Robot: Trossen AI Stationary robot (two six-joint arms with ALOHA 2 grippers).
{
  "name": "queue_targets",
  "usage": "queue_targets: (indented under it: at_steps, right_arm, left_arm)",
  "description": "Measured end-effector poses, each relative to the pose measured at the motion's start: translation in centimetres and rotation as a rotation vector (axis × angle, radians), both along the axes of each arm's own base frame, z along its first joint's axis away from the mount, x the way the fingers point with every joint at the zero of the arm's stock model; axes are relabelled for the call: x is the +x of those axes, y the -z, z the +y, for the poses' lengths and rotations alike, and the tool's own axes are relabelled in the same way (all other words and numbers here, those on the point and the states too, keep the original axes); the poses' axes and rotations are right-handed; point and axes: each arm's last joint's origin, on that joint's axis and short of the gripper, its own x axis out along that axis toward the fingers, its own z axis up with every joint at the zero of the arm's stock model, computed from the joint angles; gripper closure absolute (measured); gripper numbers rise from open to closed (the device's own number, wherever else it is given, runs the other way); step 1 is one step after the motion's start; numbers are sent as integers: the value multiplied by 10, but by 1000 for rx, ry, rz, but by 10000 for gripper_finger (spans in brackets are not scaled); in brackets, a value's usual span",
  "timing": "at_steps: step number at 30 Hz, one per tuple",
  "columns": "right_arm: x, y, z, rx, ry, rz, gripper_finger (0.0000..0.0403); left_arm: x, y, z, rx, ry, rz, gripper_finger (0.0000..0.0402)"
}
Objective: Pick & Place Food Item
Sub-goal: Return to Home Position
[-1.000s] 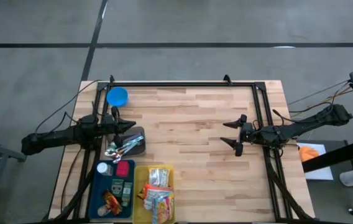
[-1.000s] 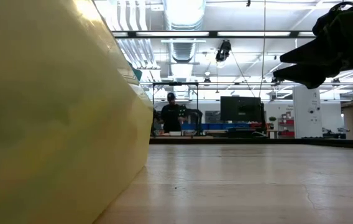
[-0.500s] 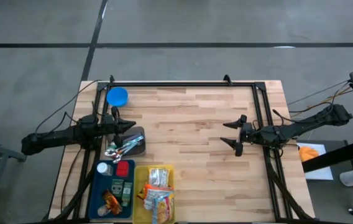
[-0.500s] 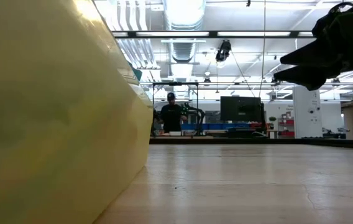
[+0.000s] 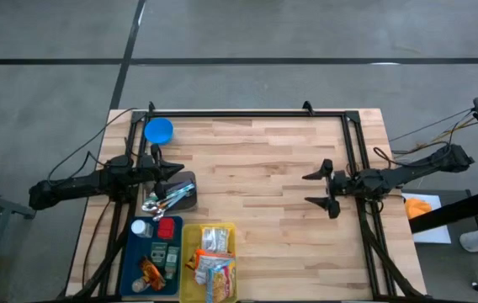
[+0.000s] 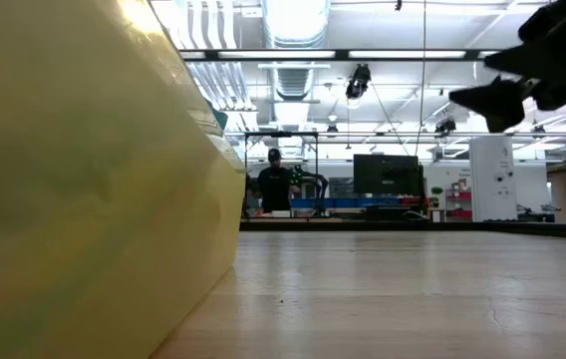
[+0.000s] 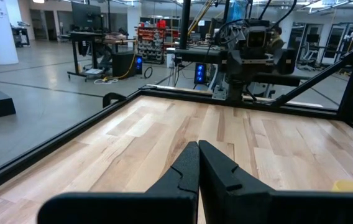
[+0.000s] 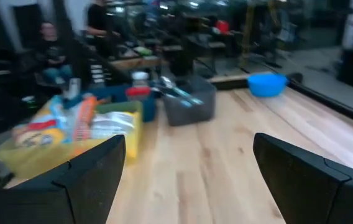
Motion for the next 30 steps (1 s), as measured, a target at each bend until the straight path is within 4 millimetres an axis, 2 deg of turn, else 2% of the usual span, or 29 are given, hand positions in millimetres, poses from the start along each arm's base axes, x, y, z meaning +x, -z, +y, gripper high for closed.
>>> queue_targets:
  at_steps: [5, 18, 22, 30]
  right_arm:
    - [-6, -8, 2, -17, -117, -81, 52]
    - [-28, -26, -4, 64, -132, -291, 52]
    - [-32, -32, -5, 8, -131, -353, 52]
    - [-30, -25, -4, -37, -137, -291, 52]
  left_arm:
    - [0, 0, 0, 0, 0, 0, 399]
    - [0, 0, 0, 0, 0, 0, 399]
    - [0, 0, 0, 0, 0, 0, 399]
    - [1, 1, 0, -3, 5, 16, 399]
